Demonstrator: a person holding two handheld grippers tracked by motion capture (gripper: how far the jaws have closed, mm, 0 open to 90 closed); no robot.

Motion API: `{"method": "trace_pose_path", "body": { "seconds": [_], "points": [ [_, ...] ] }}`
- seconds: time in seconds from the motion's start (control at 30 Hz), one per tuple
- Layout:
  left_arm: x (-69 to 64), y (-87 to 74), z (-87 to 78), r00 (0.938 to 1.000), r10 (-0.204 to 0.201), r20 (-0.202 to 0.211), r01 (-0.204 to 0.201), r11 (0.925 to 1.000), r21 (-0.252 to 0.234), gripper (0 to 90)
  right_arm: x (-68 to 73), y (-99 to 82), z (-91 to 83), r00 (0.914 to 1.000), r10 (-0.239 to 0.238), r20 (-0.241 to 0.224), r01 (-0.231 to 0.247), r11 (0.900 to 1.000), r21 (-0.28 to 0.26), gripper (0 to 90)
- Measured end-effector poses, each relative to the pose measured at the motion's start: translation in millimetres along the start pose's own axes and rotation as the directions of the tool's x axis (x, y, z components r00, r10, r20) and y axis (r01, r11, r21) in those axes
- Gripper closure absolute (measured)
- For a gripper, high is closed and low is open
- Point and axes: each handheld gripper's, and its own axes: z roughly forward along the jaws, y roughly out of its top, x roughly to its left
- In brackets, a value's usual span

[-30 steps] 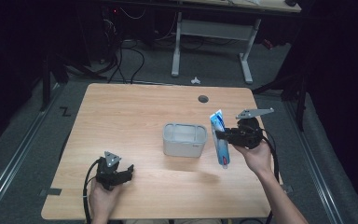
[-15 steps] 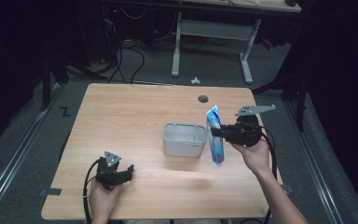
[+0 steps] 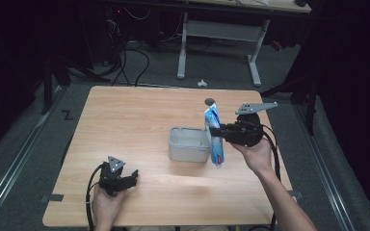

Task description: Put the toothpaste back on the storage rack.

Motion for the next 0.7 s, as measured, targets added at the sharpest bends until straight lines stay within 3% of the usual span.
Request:
{"method": "trace_pose_path", "body": {
  "seconds": [0.5,0.7],
  "points": [
    [0.2,0.0,-0.1,1.0000,-0.001,0.001,0.001,1.0000,0.001,24.4,6.8,20.0,15.3,0.9993,-0.019,-0.033,0.017,0.9992,-0.035,74.7],
    [0.4,0.0,-0.2,1.0000,-0.002,0.003,0.002,1.0000,0.000,24.4,5.0,27.1,20.9,0.9994,-0.001,-0.033,-0.001,0.9979,-0.064,74.7]
  ]
}}
